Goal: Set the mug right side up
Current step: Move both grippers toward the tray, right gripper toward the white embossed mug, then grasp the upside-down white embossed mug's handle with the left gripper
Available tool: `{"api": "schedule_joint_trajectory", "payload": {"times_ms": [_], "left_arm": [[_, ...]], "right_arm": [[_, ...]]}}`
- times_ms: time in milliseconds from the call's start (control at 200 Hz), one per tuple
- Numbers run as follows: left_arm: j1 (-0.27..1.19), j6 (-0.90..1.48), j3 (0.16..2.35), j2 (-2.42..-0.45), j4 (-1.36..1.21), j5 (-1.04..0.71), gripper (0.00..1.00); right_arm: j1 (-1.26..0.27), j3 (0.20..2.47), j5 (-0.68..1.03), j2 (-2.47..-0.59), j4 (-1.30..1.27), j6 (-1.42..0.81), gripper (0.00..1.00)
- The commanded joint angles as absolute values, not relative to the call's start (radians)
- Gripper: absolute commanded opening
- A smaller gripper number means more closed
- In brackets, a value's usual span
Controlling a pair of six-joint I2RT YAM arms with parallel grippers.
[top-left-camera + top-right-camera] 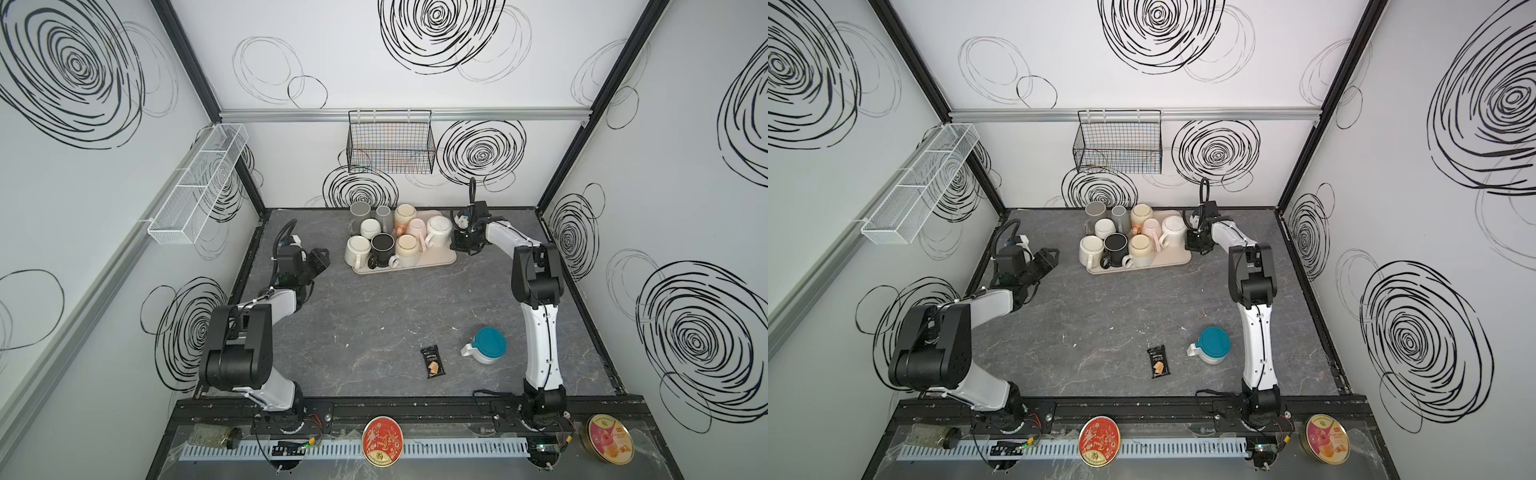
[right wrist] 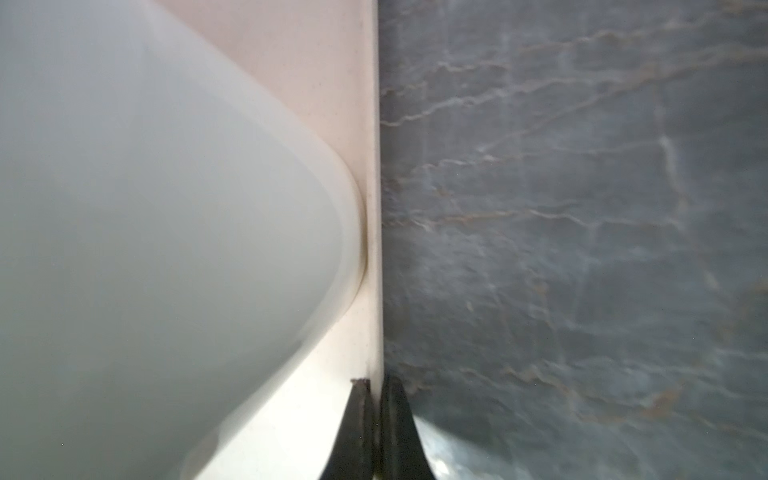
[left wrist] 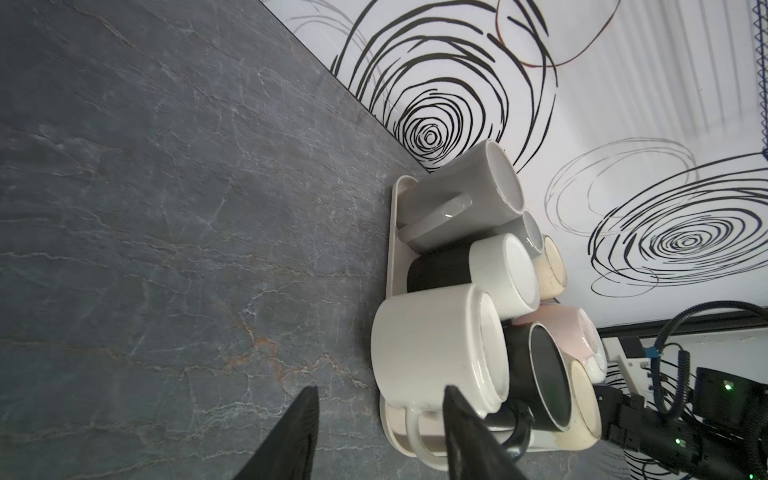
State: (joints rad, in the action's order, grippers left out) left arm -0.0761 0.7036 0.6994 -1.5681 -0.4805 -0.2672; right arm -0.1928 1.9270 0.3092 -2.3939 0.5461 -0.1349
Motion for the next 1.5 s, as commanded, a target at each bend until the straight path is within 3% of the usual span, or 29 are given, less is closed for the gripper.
{"api": "schedule_joint_trajectory", "payload": {"times_ms": [0,610,946,1236,1496], "left_arm": [[-0.099,0.671,0.684,-1.525,-0.461,-0.253,0.51],[-0.13,0.587,0.68,-1.421,-0.365,-0.265,0.51],[-0.073,0.486,0.732,-1.393,-0.26,-0.248,0.52],[0.07,0.318,0.844,-1.421,-0.147,-0.171,0.55],[0.241,0.108,1.033,-1.544,-0.012,-0.052,0.58]], "right_arm": [[-0.3,1.99,0.448,-2.442,0.566,-0.152,0.0],[-0.521,2.203,0.525,-2.582,0.471,-0.267,0.0],[-0.561,2.202,0.513,-2.553,0.415,-0.337,0.0],[-0.54,2.028,0.428,-2.362,0.294,-0.362,0.29],[-0.505,1.795,0.406,-2.182,0.17,-0.396,0.33]]}}
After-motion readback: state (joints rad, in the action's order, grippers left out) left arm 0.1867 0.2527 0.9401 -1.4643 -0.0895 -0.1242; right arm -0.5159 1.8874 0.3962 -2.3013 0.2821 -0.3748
